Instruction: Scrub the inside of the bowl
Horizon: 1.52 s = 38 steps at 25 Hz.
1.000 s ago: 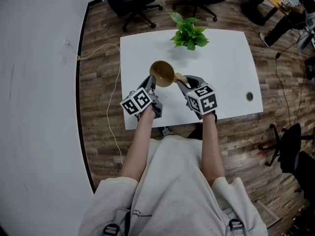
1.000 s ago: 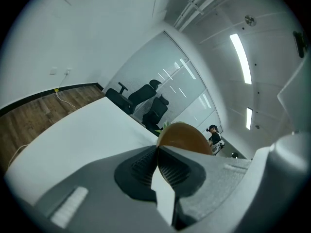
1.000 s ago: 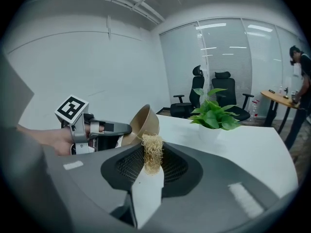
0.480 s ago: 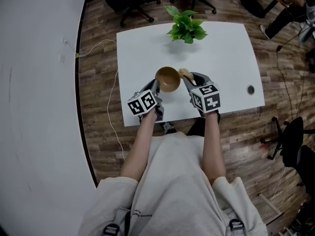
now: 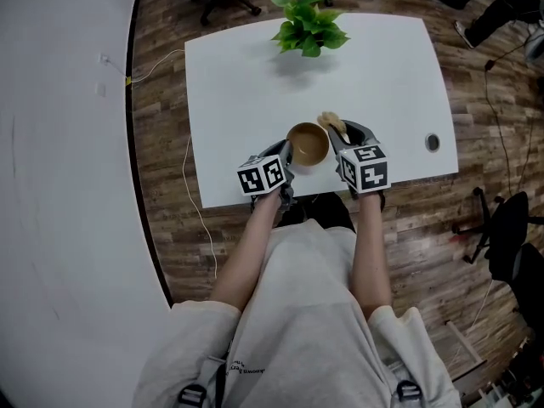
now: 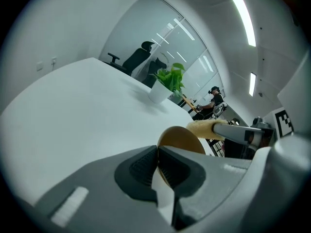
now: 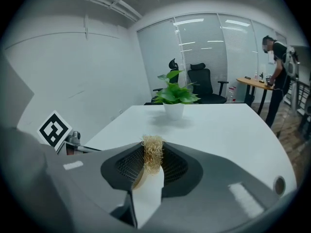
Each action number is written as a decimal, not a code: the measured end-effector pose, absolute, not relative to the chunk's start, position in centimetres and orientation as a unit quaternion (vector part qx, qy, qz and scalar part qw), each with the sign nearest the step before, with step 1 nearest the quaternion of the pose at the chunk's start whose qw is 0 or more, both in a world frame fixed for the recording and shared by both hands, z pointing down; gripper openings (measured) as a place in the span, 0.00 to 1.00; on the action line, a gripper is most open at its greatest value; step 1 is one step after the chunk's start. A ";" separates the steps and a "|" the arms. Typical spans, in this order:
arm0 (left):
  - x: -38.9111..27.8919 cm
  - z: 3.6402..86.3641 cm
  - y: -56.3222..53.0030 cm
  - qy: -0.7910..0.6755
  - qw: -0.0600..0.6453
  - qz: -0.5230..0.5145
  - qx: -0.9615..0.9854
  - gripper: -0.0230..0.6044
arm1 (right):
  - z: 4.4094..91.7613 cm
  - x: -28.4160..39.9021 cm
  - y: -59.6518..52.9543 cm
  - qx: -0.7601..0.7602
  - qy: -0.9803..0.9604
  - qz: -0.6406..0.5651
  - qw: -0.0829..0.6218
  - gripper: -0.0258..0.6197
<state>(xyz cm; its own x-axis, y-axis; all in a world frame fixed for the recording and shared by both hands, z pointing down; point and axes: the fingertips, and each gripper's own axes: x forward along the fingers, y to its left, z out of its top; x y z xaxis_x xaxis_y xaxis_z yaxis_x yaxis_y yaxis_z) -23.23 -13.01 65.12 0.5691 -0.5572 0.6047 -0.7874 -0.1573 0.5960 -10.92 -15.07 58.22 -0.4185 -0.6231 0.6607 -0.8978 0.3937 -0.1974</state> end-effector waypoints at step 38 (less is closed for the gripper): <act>-13.6 61.9 -7.7 -0.428 0.343 0.247 0.799 0.04 | 62.0 0.8 -5.5 0.529 -0.736 0.308 0.290 0.22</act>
<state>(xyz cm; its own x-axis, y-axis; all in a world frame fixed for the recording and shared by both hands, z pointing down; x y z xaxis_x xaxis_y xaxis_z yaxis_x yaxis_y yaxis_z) -13.61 -7.67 61.87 0.5107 -0.5149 0.6885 -0.8538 -0.3976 0.3360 0.75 -5.45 62.03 -0.2726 -0.5994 0.7526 -0.9567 0.2521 -0.1458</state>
